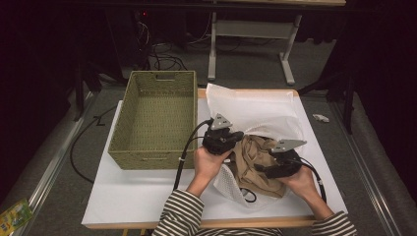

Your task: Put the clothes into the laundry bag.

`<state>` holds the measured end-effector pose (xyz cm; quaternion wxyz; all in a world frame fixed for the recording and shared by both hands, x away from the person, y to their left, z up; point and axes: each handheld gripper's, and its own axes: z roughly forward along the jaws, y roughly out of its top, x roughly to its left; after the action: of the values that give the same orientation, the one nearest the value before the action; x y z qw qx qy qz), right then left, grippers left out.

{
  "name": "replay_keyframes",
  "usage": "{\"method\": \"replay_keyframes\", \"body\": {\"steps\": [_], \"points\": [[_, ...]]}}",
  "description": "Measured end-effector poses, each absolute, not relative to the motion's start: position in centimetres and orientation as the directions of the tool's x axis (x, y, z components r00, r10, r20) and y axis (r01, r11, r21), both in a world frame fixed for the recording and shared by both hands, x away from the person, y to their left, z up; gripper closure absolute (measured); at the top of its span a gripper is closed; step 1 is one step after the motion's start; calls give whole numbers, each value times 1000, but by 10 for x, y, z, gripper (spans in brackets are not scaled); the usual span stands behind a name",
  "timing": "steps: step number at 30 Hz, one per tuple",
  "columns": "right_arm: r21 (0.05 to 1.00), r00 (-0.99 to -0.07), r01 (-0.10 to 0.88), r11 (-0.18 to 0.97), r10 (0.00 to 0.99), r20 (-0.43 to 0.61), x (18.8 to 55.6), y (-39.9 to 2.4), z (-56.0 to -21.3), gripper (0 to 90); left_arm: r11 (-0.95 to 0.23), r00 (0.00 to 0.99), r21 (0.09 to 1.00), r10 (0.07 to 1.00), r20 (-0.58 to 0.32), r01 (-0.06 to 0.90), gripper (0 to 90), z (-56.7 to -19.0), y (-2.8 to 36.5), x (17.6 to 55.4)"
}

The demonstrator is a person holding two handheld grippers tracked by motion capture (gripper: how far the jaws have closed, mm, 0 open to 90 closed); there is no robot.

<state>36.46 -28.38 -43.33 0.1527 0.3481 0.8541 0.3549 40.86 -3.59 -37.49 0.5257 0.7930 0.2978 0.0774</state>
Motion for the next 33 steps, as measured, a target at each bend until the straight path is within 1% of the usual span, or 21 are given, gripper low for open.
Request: {"method": "replay_keyframes", "body": {"steps": [2, 5, 7, 8, 11, 12, 14, 17, 20, 23, 28, 30, 33], "points": [[685, -719, 499, 531, 694, -14, 370, -276, -444, 276, -266, 811, 881, 553, -194, 392, 889, -375, -35, 408], [666, -726, 500, 554, 687, -26, 374, -270, -450, 279, -267, 812, 881, 550, -195, 391, 889, -375, -35, 408], [655, -737, 490, 576, 674, -41, 375, -268, -453, 313, -264, 815, 882, 545, -198, 391, 889, -375, -36, 408], [646, -745, 483, 591, 665, -50, 375, -268, -454, 345, -267, 817, 881, 542, -197, 390, 889, -376, -37, 408], [630, -752, 495, 599, 658, -35, 376, -266, -454, 426, -268, 821, 881, 535, -201, 390, 889, -377, -41, 408], [621, -751, 500, 603, 659, -35, 376, -265, -453, 470, -268, 822, 880, 533, -203, 391, 889, -378, -42, 408], [612, -762, 477, 630, 644, -69, 374, -263, -452, 581, -270, 823, 880, 530, -203, 390, 889, -379, -43, 408], [612, -767, 442, 656, 630, -121, 369, -260, -451, 684, -272, 823, 881, 533, -197, 387, 889, -378, -41, 407], [632, -765, 433, 643, 633, -120, 368, -262, -447, 743, -272, 820, 881, 538, -195, 388, 889, -378, -37, 406], [681, -744, 420, 600, 657, -120, 365, -267, -438, 762, -272, 820, 879, 536, -199, 391, 889, -379, -34, 406], [744, -700, 377, 552, 696, -161, 366, -271, -419, 764, -261, 825, 885, 527, -203, 384, 889, -378, -35, 404], [746, -680, 377, 549, 711, -180, 372, -269, -416, 764, -258, 827, 888, 524, -203, 381, 889, -378, -36, 402], [728, -650, 389, 564, 728, -216, 384, -266, -422, 763, -259, 830, 889, 521, -200, 377, 889, -377, -36, 401]]}}
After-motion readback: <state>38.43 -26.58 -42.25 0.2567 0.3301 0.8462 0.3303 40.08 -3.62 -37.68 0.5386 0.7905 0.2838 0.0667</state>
